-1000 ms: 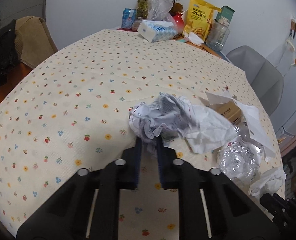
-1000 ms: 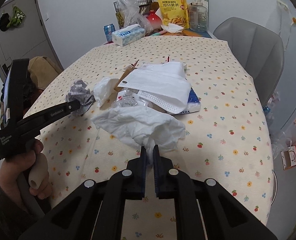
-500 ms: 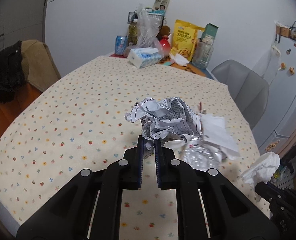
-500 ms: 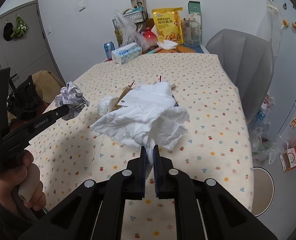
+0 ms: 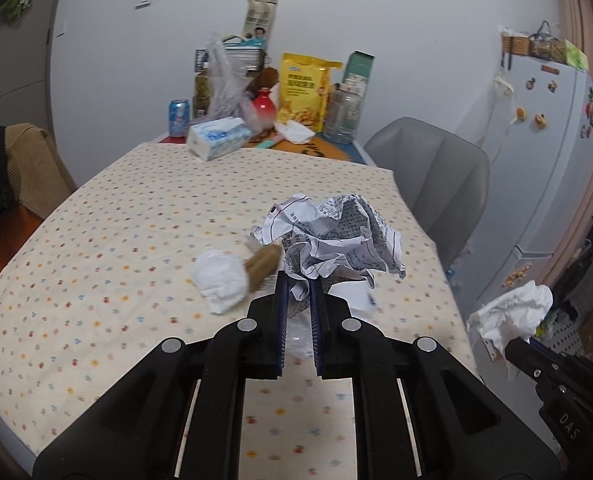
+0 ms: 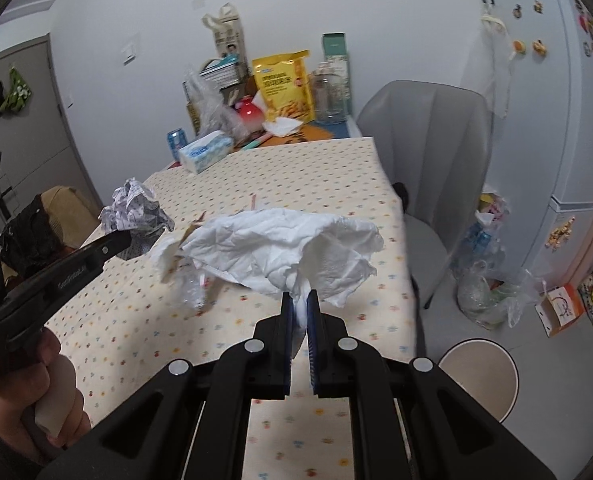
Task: Collect trash
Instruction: 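Carry the foil ball and tissue in both grippers over the floor bin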
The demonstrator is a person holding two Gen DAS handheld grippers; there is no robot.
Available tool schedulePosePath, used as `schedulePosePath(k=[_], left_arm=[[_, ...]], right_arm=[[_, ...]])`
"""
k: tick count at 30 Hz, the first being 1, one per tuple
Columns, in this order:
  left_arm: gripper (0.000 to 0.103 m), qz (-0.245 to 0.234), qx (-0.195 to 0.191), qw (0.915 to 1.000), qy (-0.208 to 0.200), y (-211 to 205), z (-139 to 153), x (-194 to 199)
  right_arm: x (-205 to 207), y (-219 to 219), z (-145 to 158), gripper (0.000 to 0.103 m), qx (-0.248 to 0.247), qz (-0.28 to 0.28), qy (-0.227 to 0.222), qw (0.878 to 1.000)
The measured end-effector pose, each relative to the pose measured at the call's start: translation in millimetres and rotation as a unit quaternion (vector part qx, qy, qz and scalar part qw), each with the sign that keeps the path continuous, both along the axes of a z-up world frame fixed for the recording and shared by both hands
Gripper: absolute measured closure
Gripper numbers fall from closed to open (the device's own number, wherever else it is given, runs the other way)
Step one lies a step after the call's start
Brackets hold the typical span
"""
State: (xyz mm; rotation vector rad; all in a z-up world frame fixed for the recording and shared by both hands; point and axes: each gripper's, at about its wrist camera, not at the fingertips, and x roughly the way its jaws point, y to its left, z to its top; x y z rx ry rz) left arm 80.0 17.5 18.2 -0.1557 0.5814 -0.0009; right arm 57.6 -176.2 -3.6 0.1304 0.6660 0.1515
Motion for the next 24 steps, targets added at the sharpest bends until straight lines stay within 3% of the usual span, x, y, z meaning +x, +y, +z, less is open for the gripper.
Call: schedulePosePath(k=[14,24], left_arm=[[0.092,-0.083,0.025,0.9963,-0.005,-101.8,11.9,23.6],[0.092,-0.141,0.027,0.9895,0.015,-185.9,-4.6,51.0]], right_arm=[[2.2,-85.7,-3.8,0.095,0.011,-0.081,-0.003,0.997],[2.0,-148.3,-18.4,0.095,0.007,-0.132,0.012,0.991]])
